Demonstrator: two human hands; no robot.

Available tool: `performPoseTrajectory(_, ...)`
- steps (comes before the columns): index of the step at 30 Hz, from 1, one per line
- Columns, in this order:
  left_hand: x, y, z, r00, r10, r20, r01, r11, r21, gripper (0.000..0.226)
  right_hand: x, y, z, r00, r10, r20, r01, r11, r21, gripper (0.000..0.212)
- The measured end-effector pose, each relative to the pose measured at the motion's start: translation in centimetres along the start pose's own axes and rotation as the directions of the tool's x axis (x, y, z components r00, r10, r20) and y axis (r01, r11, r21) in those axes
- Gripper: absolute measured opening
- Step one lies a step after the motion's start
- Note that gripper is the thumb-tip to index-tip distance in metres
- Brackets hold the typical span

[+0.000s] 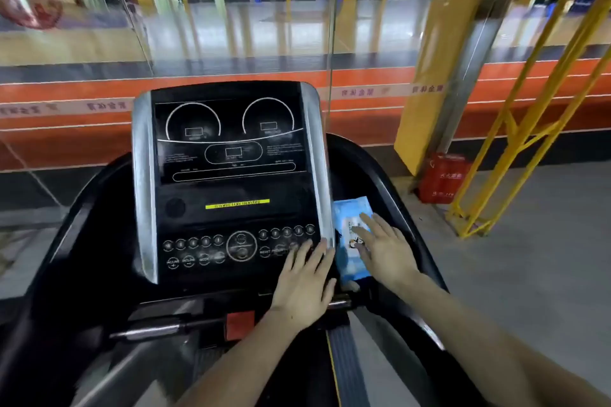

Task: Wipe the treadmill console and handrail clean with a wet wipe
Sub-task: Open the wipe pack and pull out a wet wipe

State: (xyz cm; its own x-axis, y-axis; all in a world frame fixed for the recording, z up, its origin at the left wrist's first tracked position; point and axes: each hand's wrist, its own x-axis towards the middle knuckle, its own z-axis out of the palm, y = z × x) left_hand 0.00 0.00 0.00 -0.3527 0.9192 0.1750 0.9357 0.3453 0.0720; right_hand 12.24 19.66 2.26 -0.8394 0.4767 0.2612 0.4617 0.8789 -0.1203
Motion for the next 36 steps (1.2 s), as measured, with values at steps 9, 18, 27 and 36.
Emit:
performPoseTrajectory(9,1.7,0.9,3.1,0.995,0.091,0.049,-0.092,0.995,0.029,0.061,3.6,4.2,2.0,0.91,-0.349,0.224,0.355,0.935,0.016,0.046)
performPoseTrajectory(18,2.3,1.3,4.4,0.991,0.101,0.086,-0.106,0.993,0.057,0.059,4.8,4.9,1.7,0.886,-0.45,0.112,0.45,0.892,0.028,0.036)
performPoseTrajectory(27,2.5,1.6,4.3,0.992,0.114,0.059,-0.118,0.99,0.077,0.057,3.5,6.5,1.1,0.941,-0.319,-0.11,0.337,0.908,0.25,0.016)
performPoseTrajectory(36,4.4,2.0,3.1,0.991,0.113,0.073,-0.122,0.983,0.138,0.061,3.0,8.6,0.9,0.921,-0.369,-0.126,0.378,0.924,0.055,0.023)
